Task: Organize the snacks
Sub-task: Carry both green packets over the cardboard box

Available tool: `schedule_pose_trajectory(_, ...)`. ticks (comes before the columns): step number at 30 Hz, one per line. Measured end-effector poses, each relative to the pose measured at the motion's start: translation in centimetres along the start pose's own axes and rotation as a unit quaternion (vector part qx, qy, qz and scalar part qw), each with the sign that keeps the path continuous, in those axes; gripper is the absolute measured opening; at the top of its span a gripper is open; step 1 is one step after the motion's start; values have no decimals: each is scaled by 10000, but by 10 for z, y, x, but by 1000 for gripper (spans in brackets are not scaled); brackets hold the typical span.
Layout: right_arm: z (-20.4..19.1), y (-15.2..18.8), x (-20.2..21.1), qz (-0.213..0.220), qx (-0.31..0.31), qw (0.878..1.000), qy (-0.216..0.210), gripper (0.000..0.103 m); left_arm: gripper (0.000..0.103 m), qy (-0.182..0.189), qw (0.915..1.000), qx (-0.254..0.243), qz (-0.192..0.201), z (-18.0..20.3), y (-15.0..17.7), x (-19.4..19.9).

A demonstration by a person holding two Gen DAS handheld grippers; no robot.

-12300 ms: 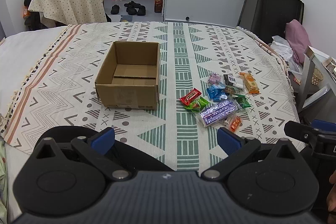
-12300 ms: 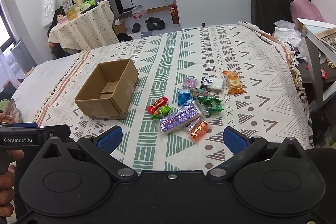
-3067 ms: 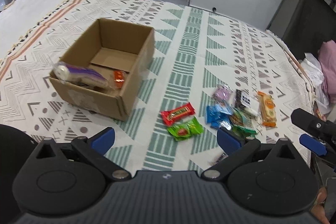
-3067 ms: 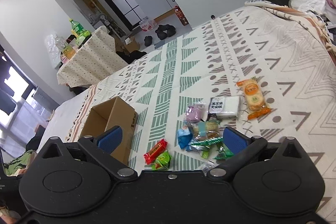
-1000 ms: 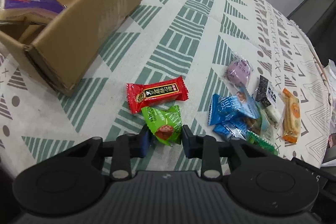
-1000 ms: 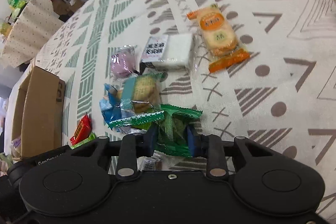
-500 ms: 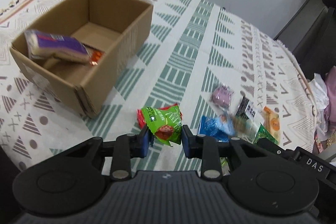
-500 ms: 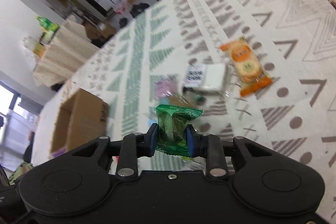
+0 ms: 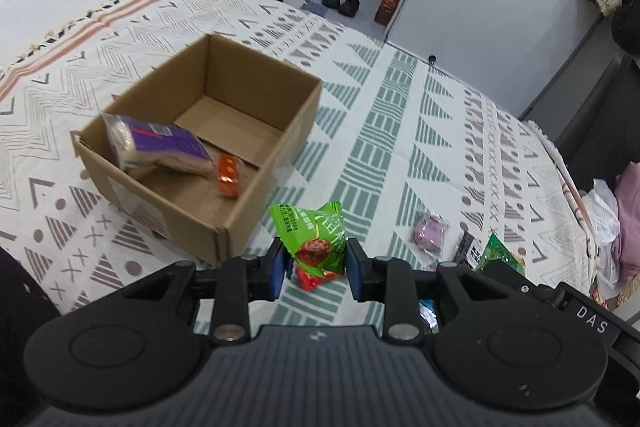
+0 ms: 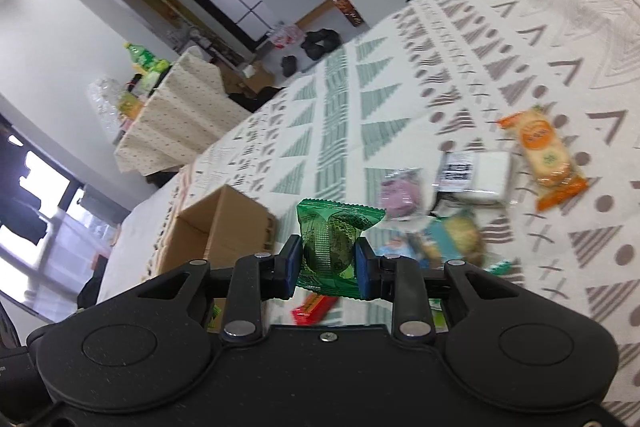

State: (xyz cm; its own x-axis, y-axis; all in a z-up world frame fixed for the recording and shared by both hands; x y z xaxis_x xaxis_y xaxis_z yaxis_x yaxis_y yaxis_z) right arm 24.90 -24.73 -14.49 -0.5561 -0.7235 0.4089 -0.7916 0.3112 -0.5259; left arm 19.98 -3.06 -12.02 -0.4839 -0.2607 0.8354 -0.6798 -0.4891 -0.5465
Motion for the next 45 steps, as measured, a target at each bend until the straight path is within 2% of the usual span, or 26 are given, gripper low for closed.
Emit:
schedule_pose_trajectory(21,-62,15,-46,-127,518,9956,-775,28,30,-110,9986,401,340,-67,-47,10)
schedule_pose_trajectory(32,-78,14,-80,-68,388,9936,-1059,28,30,-167,9980,561,229,-97,-69,-10)
schedule_pose_trajectory(45,-94,19,-125,-225,345,9913,-1252,28,30,-106,9980,618,-48,-107,-92,-57)
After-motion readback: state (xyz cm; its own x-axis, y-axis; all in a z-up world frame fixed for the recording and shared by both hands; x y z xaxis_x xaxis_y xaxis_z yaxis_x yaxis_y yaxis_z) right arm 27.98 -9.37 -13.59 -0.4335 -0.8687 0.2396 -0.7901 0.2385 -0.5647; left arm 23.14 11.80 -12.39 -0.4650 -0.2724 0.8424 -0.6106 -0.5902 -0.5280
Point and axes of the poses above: each gripper's, at about its wrist camera, not at the fingertips, and x roughly against the way its jaws point, z to its right, y to its underside, the point moved 4 cm from there along -x, roughly the way its jaws point, and after that the axes turned 14 degrees about -y, right-handed, at the moved point
